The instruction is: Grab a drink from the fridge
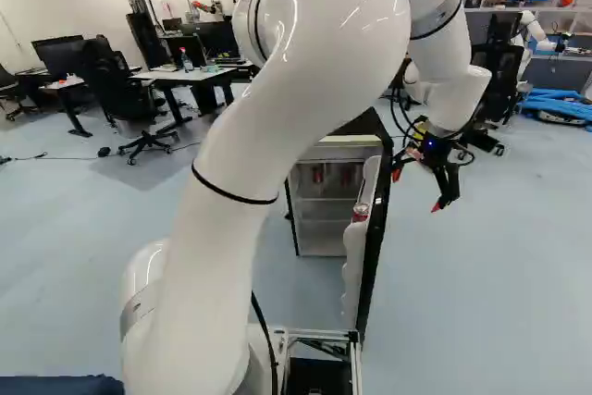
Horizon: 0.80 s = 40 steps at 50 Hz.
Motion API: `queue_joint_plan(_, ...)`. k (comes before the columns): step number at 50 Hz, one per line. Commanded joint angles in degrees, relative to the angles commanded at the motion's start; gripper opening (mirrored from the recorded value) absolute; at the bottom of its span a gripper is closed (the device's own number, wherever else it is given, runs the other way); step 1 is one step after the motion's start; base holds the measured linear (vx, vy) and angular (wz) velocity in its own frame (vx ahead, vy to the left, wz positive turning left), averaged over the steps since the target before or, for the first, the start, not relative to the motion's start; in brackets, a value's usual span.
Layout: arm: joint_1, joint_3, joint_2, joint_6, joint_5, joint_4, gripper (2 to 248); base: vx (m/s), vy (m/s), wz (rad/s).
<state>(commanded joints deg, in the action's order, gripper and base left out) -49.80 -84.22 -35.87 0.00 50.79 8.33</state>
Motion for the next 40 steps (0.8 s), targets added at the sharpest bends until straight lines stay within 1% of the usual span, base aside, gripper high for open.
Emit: queue_joint_plan(40, 2.6, 8.0, 5.0, 0.0, 0.0, 0.0, 247, 0.000, 0.000, 0.000)
